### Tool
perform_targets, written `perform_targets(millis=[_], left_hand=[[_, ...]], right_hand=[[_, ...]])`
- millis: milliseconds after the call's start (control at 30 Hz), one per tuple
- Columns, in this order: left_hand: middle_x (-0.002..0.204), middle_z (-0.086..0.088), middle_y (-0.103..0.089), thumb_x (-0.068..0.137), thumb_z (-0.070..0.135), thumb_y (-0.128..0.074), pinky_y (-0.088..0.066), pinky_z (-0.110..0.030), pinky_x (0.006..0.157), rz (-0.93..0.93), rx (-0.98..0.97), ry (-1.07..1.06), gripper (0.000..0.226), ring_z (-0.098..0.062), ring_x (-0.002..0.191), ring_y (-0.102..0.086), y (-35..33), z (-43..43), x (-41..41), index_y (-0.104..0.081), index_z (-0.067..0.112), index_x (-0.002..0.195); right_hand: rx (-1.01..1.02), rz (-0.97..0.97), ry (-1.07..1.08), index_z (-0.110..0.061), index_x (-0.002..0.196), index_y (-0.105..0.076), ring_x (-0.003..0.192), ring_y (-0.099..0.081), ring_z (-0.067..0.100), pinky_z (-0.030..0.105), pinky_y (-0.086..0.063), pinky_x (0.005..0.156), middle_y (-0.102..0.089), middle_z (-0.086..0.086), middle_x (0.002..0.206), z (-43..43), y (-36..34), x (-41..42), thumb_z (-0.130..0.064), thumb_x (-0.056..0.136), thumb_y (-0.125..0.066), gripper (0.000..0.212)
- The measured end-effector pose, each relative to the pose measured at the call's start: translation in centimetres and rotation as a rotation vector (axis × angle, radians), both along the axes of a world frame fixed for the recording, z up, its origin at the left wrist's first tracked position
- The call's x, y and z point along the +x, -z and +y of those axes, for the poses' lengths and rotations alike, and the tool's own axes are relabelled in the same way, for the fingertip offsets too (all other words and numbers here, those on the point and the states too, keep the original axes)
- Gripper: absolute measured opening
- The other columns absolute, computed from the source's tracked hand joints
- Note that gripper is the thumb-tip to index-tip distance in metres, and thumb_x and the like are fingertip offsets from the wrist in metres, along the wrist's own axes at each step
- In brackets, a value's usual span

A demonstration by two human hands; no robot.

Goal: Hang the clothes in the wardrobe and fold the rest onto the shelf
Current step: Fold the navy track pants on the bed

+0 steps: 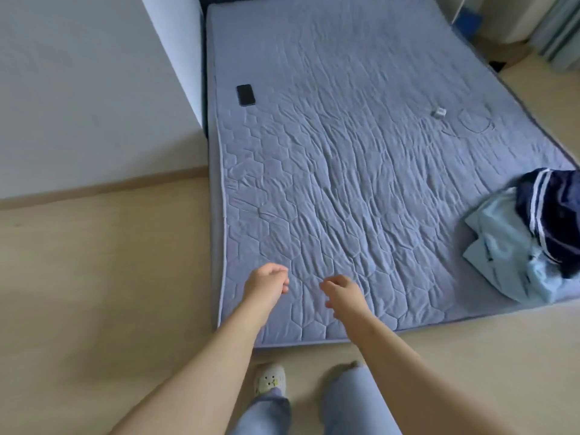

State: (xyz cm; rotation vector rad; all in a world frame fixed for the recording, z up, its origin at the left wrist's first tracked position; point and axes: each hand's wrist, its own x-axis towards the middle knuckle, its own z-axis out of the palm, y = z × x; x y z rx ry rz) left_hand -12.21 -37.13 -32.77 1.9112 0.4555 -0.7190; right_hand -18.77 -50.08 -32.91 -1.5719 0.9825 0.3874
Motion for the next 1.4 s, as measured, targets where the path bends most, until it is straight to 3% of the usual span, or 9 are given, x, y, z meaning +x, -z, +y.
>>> perform_targets(millis=[233, 433, 567, 833, 933, 1000, 1067, 1267, 1400], left_hand=[[0.069, 0.004, -0.058, 0.092, 0.015, -0.049, -0.036, -0.020, 0.050, 0.007, -0.007, 0.078, 0.018, -0.008, 0.056, -0.053, 1.9, -15.1, 1.6, -0.057, 0.022, 0.076], [0.070, 0.004, -0.059, 0.093, 0.015, -0.048, -0.038, -0.019, 0.051, 0.078, -0.032, -0.015, 0.016, -0.008, 0.059, -0.054, 2.0, -30.6, 1.1, -0.057, 0.021, 0.081], [0.069, 0.003, -0.059, 0.093, 0.014, -0.050, -0.037, -0.020, 0.052, 0.107, -0.060, -0.045, 0.014, -0.009, 0.059, -0.054, 2.3, -38.7, 1.0, -0.057, 0.019, 0.083], [0.068, 0.003, -0.058, 0.092, 0.014, -0.047, -0.037, -0.016, 0.048, 0.186, -0.027, 0.145, 0.013, -0.009, 0.057, -0.053, 7.2, -53.3, 1.7, -0.059, 0.016, 0.089], [0.070, 0.005, -0.059, 0.092, 0.017, -0.047, -0.037, -0.019, 0.051, 0.228, 0.003, 0.210, 0.015, -0.008, 0.057, -0.054, 9.7, -58.1, 1.2, -0.057, 0.021, 0.082], [0.070, 0.006, -0.059, 0.091, 0.016, -0.045, -0.037, -0.021, 0.052, 0.245, 0.019, 0.241, 0.020, -0.007, 0.058, -0.055, 11.4, -60.5, 1.1, -0.057, 0.024, 0.076], [0.070, 0.006, -0.059, 0.090, 0.015, -0.044, -0.037, -0.021, 0.053, 0.267, 0.042, 0.266, 0.023, -0.008, 0.057, -0.054, 12.9, -62.3, 0.8, -0.056, 0.026, 0.073], [0.068, 0.004, -0.055, 0.091, 0.011, -0.043, -0.039, -0.016, 0.048, 0.374, 0.058, 0.336, 0.023, -0.008, 0.056, -0.050, 16.5, -65.6, -0.9, -0.053, 0.022, 0.073], [0.069, 0.004, -0.054, 0.093, 0.011, -0.042, -0.035, -0.012, 0.043, 0.408, 0.068, 0.351, 0.022, -0.006, 0.054, -0.048, 17.9, -66.3, -0.9, -0.051, 0.021, 0.076]], right_hand=[[0.012, 0.024, 0.039, -0.020, 0.091, -0.053, 0.071, -0.054, 0.015, 0.023, -0.036, 0.053, -0.054, -0.003, 0.074, -14.5, 1.3, 0.2, -0.020, 0.090, -0.054, 0.002], [-0.035, 0.109, -0.058, -0.019, 0.089, -0.054, 0.071, -0.053, 0.017, 0.025, -0.038, 0.058, -0.054, -0.002, 0.072, -30.8, 1.5, 0.9, -0.021, 0.087, -0.052, 0.003], [-0.043, 0.132, -0.072, -0.020, 0.090, -0.054, 0.070, -0.054, 0.015, 0.024, -0.037, 0.053, -0.053, -0.003, 0.073, -38.1, 2.5, 1.6, -0.021, 0.087, -0.050, 0.004], [-0.122, 0.223, -0.005, -0.019, 0.098, -0.056, 0.064, -0.050, 0.011, 0.022, -0.034, 0.050, -0.053, -0.006, 0.073, -50.3, 6.6, 0.9, -0.019, 0.087, -0.047, 0.014], [-0.155, 0.253, 0.030, -0.017, 0.112, -0.056, 0.073, -0.054, 0.013, 0.023, -0.038, 0.059, -0.058, -0.005, 0.090, -55.1, 9.1, -0.1, -0.019, 0.087, -0.046, 0.027], [-0.241, 0.272, 0.001, -0.016, 0.121, -0.055, 0.100, -0.055, 0.020, 0.029, -0.043, 0.081, -0.057, 0.001, 0.114, -57.6, 11.0, -0.9, -0.019, 0.087, -0.047, 0.035], [-0.342, 0.326, -0.068, -0.017, 0.125, -0.053, 0.118, -0.045, 0.026, 0.037, -0.040, 0.097, -0.047, 0.005, 0.131, -59.6, 12.8, -1.8, -0.020, 0.087, -0.048, 0.039], [-0.585, 0.451, -0.251, -0.017, 0.124, -0.046, 0.118, -0.036, 0.029, 0.039, -0.031, 0.096, -0.038, 0.003, 0.135, -63.6, 17.7, -3.4, -0.016, 0.085, -0.046, 0.039], [-0.814, 0.555, -0.385, -0.026, 0.140, -0.023, 0.116, -0.036, 0.027, 0.040, -0.030, 0.094, -0.030, 0.003, 0.140, -65.0, 20.4, -4.1, -0.016, 0.086, -0.045, 0.059]])
